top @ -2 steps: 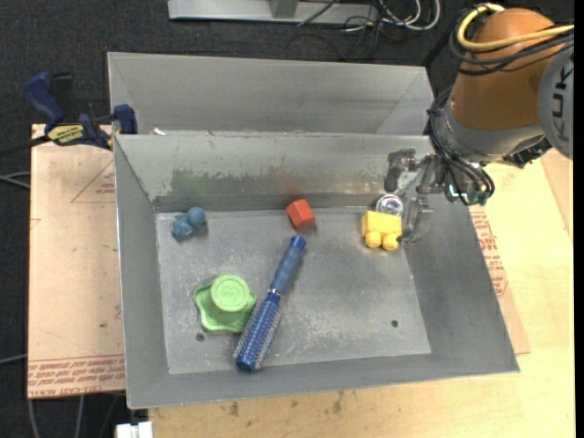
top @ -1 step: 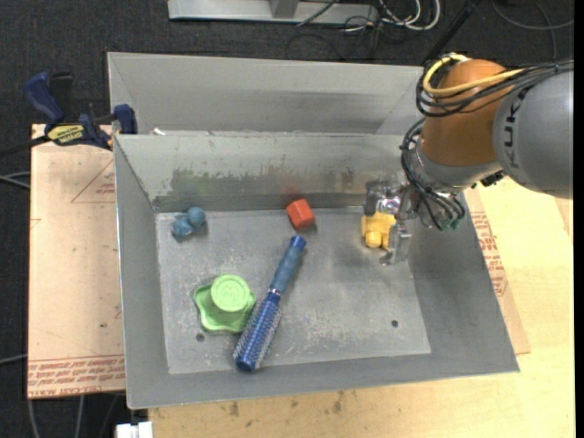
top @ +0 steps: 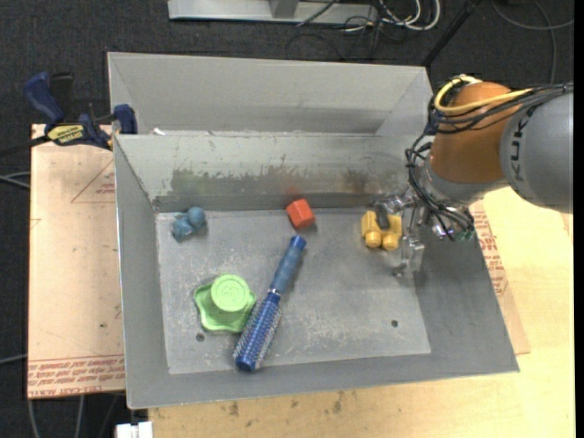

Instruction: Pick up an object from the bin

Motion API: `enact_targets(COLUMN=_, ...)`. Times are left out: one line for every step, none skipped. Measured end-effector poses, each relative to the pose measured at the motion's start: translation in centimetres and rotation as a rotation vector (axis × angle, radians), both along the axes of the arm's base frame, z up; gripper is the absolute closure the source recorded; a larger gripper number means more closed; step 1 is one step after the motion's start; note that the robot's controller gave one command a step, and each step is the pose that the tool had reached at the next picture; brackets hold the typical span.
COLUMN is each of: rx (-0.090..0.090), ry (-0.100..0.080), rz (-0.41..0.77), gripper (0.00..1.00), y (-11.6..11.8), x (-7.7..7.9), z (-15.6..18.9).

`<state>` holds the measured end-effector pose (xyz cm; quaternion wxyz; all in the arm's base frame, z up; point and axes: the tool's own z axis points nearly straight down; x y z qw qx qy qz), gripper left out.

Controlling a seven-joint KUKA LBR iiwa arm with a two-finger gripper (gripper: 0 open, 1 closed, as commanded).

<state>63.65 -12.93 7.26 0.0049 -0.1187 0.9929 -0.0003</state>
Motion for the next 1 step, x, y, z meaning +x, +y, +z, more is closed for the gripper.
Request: enact_targets(rx=0.002, ry=0.000, rz=-0.185, gripper=0.00, y=-1.53, x=-0.34, z=0.06)
